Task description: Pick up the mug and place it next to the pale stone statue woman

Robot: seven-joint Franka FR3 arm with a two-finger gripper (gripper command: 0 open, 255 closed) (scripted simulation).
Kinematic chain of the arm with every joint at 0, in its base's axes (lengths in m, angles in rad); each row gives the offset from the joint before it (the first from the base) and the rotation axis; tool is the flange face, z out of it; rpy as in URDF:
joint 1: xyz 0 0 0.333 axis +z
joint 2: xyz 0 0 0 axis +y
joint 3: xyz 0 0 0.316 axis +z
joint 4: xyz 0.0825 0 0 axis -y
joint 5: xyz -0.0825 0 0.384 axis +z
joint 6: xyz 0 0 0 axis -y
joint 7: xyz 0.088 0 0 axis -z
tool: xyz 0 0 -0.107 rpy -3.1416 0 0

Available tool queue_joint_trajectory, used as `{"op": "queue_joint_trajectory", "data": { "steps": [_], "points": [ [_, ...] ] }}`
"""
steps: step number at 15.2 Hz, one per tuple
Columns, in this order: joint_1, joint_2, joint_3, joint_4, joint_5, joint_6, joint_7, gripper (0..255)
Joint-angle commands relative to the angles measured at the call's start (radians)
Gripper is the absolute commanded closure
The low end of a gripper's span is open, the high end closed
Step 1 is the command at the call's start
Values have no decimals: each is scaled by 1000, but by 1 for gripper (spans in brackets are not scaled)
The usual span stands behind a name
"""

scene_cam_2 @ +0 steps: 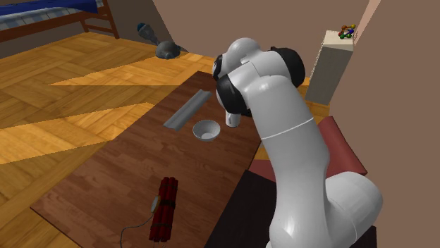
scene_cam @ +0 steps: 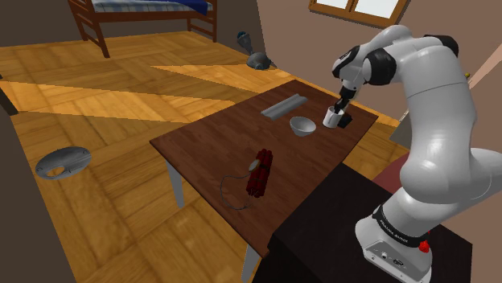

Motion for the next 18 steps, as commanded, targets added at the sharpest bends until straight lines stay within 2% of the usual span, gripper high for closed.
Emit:
{"op": "queue_joint_trajectory", "data": {
  "steps": [1, 14, 18],
  "points": [
    [-4, 15, 6, 0, 7, 16, -4, 255],
    [-35, 137, 51, 41, 48, 99, -23, 255],
    [-35, 137, 51, 41, 48, 99, -23, 255]
  ]
}}
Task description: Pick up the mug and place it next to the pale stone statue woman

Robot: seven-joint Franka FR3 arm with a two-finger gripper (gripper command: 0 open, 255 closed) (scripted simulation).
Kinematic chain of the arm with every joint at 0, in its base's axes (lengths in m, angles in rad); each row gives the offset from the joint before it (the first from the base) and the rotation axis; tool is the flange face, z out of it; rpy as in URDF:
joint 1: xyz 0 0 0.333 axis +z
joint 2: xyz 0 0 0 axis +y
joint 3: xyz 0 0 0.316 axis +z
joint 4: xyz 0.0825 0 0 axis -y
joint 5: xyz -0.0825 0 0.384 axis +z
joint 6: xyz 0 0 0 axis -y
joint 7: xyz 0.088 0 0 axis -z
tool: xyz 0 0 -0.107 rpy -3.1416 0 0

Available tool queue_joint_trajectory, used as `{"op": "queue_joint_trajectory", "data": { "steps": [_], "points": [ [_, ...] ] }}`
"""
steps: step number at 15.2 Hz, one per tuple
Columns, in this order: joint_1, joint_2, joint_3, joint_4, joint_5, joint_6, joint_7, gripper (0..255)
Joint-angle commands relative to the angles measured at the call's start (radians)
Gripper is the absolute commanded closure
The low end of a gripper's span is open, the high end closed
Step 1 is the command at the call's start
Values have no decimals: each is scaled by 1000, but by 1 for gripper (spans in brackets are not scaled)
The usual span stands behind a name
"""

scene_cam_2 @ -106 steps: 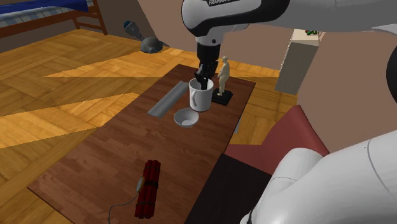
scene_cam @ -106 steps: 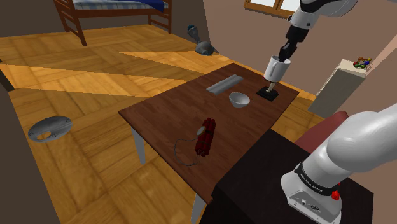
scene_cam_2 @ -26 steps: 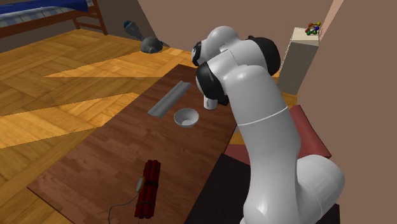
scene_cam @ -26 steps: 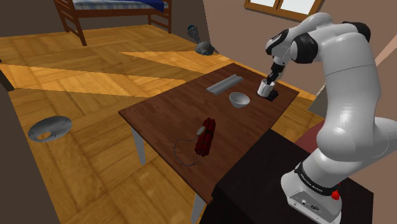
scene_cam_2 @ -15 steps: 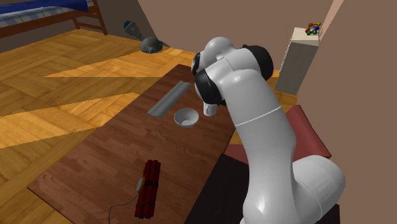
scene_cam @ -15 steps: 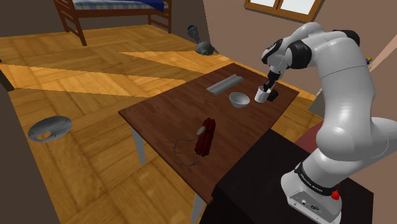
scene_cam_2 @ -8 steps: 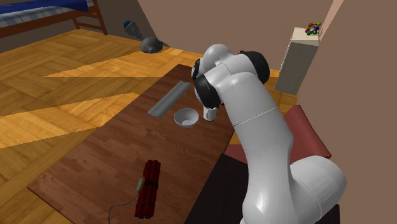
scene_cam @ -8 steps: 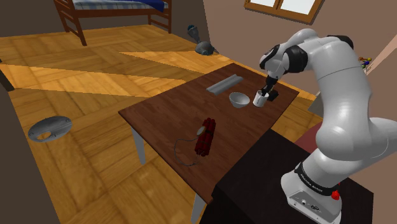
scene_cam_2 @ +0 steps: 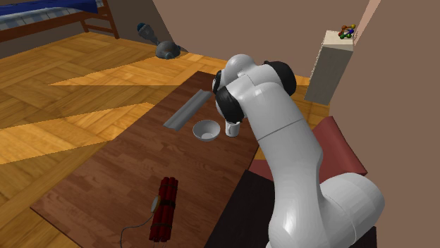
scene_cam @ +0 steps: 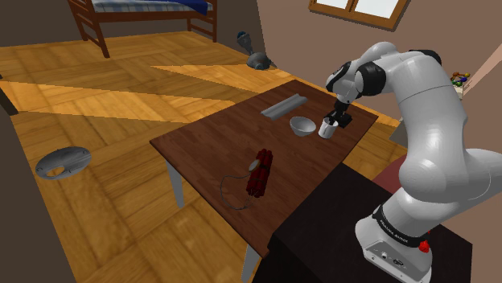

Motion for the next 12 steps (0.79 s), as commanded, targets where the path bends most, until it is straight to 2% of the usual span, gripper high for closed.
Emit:
{"op": "queue_joint_trajectory", "data": {
  "steps": [1, 4, 5, 10, 12],
  "points": [
    [0, 1, 0, 1, 0, 0, 0, 255],
    [0, 1, 0, 1, 0, 0, 0, 255],
    [0, 1, 0, 1, 0, 0, 0, 0],
    [0, 1, 0, 1, 0, 0, 0, 0],
    [9, -45, -17, -14, -15, -33, 5, 0]
  ]
}}
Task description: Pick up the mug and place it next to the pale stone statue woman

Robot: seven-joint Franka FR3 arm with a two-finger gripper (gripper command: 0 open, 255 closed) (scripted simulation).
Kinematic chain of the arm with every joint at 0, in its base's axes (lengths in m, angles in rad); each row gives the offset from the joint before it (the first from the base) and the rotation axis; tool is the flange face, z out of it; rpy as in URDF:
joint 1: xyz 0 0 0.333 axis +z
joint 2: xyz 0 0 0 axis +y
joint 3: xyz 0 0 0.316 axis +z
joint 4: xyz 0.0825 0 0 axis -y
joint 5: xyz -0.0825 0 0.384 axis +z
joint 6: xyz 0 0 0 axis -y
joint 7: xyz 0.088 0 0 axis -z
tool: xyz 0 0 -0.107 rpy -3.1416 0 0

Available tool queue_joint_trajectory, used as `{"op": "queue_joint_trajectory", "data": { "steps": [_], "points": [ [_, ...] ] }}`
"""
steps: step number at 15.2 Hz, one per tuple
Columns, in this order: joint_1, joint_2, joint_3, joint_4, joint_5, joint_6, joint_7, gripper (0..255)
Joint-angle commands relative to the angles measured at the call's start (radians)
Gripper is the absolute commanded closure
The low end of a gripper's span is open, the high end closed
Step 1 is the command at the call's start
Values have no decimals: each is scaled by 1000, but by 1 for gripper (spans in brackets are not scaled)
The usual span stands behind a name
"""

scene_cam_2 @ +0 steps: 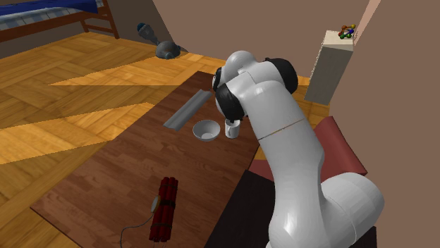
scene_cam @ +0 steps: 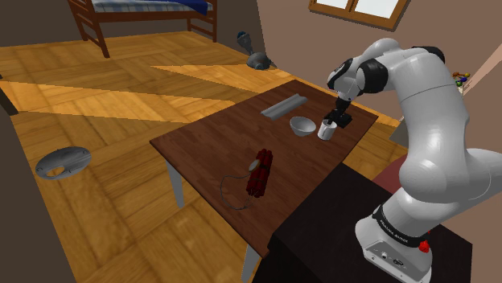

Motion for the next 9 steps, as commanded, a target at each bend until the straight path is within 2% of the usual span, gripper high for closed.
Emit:
{"op": "queue_joint_trajectory", "data": {
  "steps": [1, 9],
  "points": [
    [4, -34, -15, 0, -14, -34, 6, 0],
    [7, -51, -21, -3, -20, -48, 9, 0]
  ]
}}
